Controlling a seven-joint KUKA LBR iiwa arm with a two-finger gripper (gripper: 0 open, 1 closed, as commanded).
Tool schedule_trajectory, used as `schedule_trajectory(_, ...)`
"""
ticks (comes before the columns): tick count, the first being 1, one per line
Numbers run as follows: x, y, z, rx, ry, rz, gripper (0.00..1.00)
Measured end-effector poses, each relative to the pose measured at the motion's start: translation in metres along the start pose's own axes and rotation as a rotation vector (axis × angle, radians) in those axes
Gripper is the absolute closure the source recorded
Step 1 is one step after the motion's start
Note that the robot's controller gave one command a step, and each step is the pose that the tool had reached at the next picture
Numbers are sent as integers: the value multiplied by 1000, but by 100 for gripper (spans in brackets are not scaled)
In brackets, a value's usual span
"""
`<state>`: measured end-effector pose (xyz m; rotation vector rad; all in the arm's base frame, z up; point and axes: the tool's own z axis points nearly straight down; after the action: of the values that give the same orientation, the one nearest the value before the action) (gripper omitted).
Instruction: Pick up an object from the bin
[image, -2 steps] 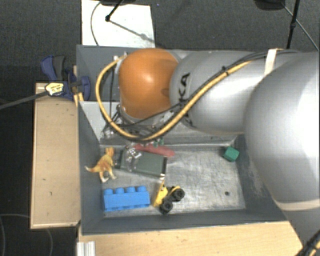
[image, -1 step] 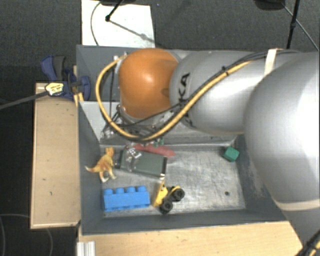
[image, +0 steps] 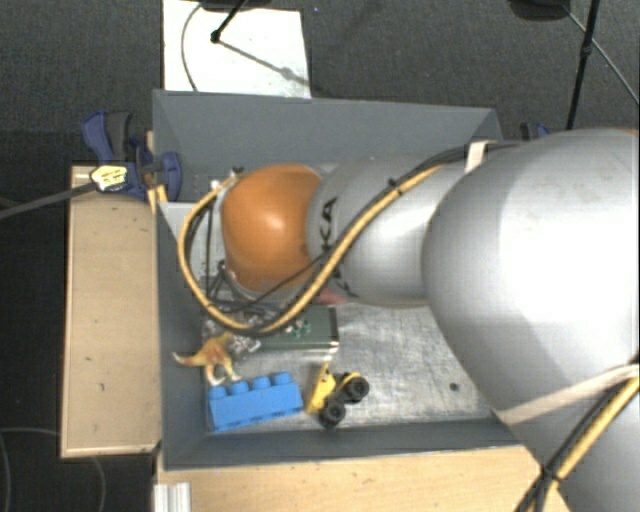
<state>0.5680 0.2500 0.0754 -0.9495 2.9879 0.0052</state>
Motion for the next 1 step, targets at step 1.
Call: schedule_trajectory(1,0,-1,1,1,1,1,0)
